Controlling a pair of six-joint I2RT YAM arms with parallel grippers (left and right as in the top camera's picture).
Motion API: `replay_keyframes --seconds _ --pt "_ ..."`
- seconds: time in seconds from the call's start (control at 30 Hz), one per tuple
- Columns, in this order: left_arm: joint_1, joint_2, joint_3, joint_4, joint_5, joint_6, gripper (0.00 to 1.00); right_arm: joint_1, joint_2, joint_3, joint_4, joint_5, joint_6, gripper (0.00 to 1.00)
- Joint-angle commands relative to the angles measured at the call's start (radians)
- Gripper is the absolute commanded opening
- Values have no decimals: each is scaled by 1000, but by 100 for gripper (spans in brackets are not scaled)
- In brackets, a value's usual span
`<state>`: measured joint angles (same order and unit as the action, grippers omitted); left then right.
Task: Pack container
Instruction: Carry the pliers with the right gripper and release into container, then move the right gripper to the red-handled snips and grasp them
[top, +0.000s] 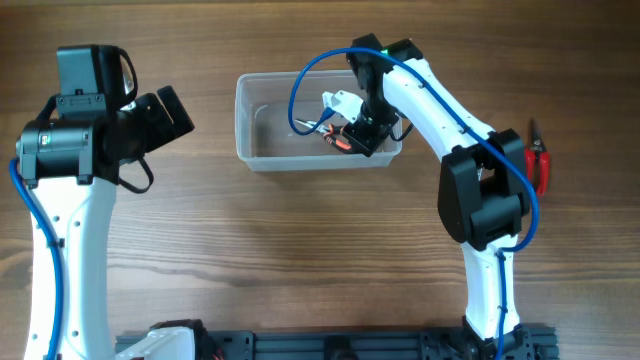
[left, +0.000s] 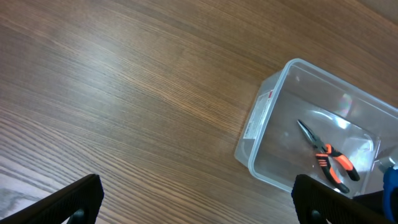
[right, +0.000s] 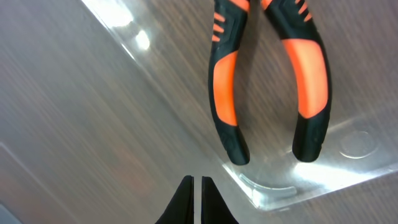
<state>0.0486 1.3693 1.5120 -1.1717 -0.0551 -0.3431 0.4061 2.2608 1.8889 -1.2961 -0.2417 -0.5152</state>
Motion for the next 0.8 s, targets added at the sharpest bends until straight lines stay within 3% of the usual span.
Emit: replay_keyframes --seconds 0.0,0.27,0.37,0.47,0.57,0.6,0.63,0.67,0.77 --pt "6 2 -1 0 9 -12 100 0 -32 21 -29 5 17 4" --pt "6 2 -1 0 8 -12 100 0 -40 21 -55 6 17 5" --pt "6 2 -1 0 8 -12 100 -2 -40 21 11 68 26 13" --pt "6 2 -1 0 8 -10 100 -1 -47 77 162 249 176 13" --pt "6 2 -1 0 8 -5 100 -2 -90 265 154 322 328 13" --pt "6 2 -1 1 8 -4 100 -2 -112 325 136 349 356 19" --pt "6 2 -1 2 8 -3 100 -2 -156 409 98 379 362 100" --pt "6 2 -1 3 8 -1 100 -5 -183 443 76 400 367 100" --pt "6 2 -1 5 8 -1 100 -142 -375 478 -60 507 639 100"
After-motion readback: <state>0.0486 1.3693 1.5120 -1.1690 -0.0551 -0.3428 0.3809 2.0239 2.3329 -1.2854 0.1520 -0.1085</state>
